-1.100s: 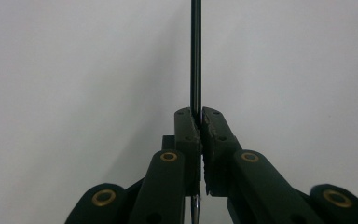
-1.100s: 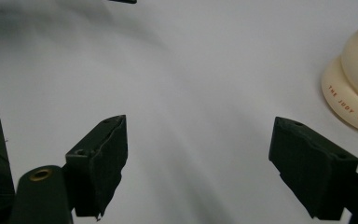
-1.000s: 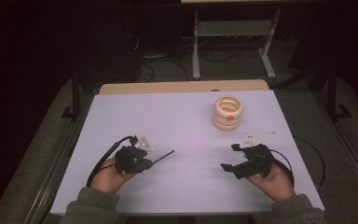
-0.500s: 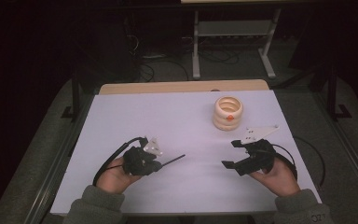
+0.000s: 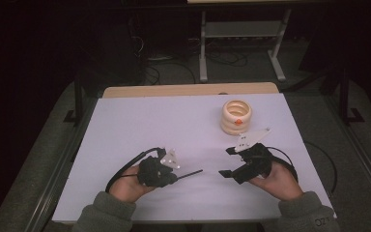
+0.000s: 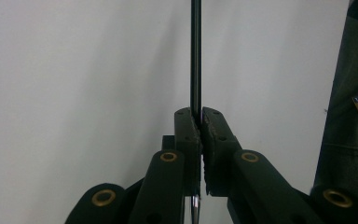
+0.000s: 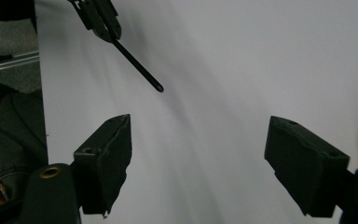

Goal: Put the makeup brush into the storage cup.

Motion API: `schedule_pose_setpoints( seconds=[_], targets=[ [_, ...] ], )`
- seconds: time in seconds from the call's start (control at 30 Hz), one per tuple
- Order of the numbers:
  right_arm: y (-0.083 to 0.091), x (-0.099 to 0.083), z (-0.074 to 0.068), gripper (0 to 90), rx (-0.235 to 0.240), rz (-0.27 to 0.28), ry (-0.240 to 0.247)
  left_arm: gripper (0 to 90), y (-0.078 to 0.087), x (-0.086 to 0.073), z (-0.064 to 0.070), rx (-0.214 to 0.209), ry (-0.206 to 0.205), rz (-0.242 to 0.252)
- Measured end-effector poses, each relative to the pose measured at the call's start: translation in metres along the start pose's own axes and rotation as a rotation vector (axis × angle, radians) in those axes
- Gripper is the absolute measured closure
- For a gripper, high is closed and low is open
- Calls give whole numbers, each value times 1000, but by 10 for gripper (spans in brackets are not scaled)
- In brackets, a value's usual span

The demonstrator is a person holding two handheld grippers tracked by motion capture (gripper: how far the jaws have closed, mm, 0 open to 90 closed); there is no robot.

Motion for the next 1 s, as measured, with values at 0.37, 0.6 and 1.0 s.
schedule_pose_setpoints(
  seconds=[0.37, 0.6, 1.0],
  targets=[
    [-22, 14, -21, 319, 120, -27, 114, 861, -6, 4, 9, -27, -29, 10],
    [-30, 12, -30, 385, 165, -39, 159, 861, -5, 10, 17, -50, -80, 16],
    [-46, 3, -48, 518, 233, -96, 219, 862, -13, 18, 30, -70, -138, 5]
  ],
)
Point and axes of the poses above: each handheld gripper's, and its own axes: y roughly backward along the jaws, x roughly out of its top, z roughly to its right, the point moved 8 cm from there along -y, roughly forward along the jaws, and after that the axes turned 2 degrees about -x, right-handed, at the moved point
